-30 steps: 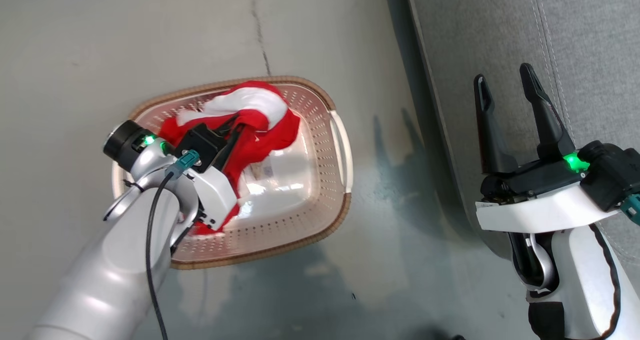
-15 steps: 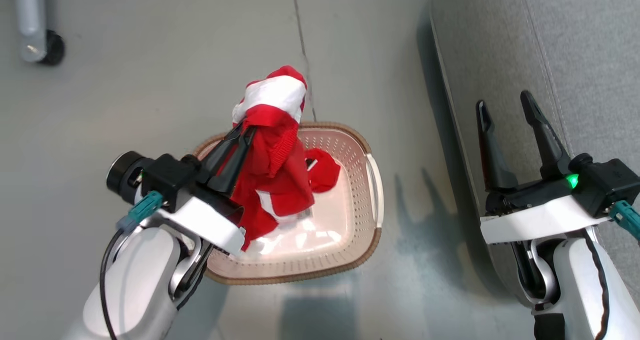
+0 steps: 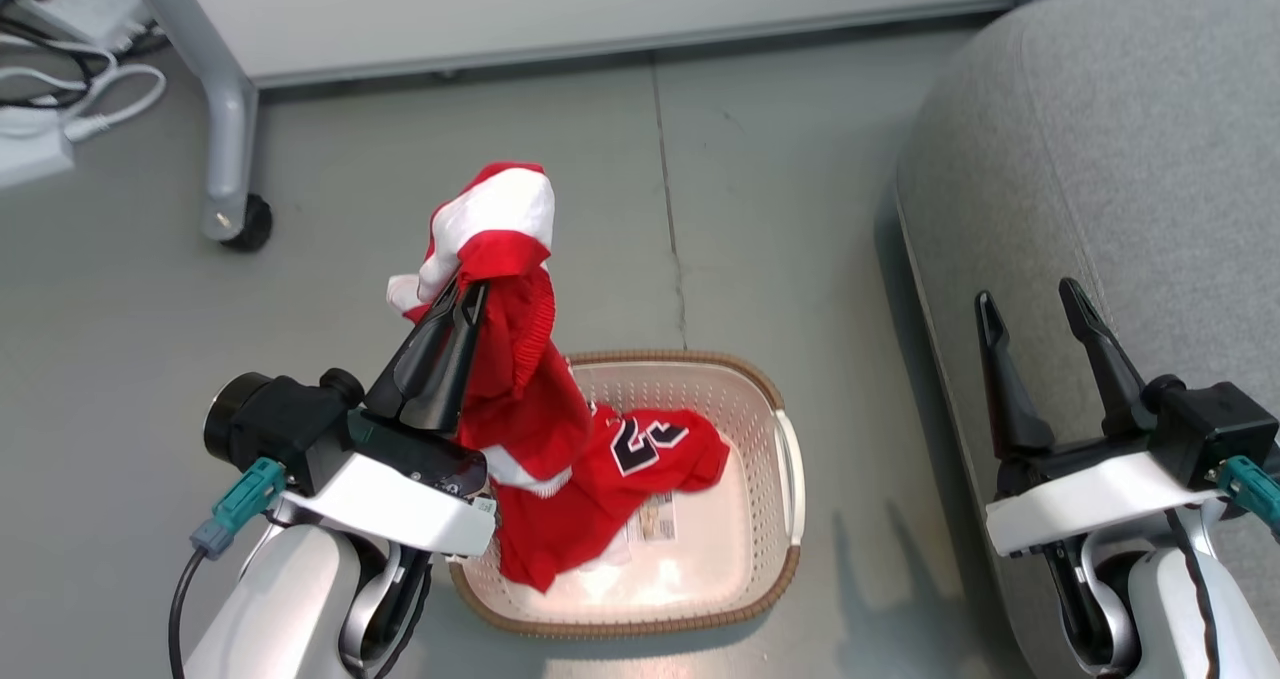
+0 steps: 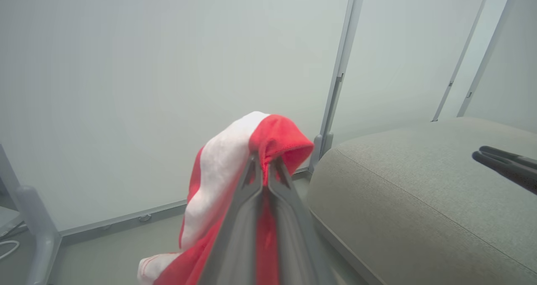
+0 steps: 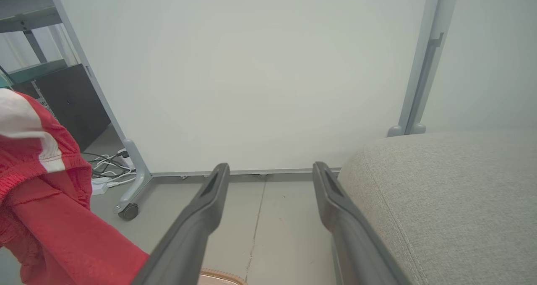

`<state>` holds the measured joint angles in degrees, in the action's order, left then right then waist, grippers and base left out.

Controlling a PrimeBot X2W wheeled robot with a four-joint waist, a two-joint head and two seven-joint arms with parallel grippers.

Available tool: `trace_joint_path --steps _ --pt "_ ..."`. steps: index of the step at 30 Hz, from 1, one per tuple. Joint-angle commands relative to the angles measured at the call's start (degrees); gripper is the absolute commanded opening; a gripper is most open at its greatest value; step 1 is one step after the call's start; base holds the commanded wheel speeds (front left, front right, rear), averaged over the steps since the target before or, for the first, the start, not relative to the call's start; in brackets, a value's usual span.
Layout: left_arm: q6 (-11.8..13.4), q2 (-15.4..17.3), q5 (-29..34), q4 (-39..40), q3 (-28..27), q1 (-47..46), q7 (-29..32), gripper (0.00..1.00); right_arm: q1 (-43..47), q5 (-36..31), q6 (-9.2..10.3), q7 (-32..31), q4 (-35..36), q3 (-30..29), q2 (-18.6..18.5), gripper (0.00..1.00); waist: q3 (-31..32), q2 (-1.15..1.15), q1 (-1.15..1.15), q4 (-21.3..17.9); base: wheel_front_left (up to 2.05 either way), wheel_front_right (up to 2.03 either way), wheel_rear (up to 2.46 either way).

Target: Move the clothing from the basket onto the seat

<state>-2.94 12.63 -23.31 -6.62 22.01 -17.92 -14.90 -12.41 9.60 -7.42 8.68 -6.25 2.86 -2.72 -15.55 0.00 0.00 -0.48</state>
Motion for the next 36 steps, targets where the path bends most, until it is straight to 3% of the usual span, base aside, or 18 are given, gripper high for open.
trace_joint_path --steps 1,19,36 --pt "0.2 0.0 -0.2 0.5 -0.3 0.7 -0.2 0.00 0.8 -0.3 -0.13 -0.4 0.1 -0.2 -0.3 1.00 2.5 0.00 0.00 0.9 0.00 0.00 0.00" --pt "-0.1 -1.9 -0.7 5.8 -0.2 7.0 -0.1 0.00 9.1 1.5 -0.13 -3.6 0.5 -0.3 -0.3 1.00 14.8 0.00 0.00 1.3 0.00 0.00 0.00" --pt "0.2 -1.0 -1.5 4.0 1.6 10.1 1.4 0.00 12.2 2.8 -0.13 -4.1 1.8 0.4 -0.3 1.00 16.6 0.00 0.00 1.1 0.00 0.00 0.00"
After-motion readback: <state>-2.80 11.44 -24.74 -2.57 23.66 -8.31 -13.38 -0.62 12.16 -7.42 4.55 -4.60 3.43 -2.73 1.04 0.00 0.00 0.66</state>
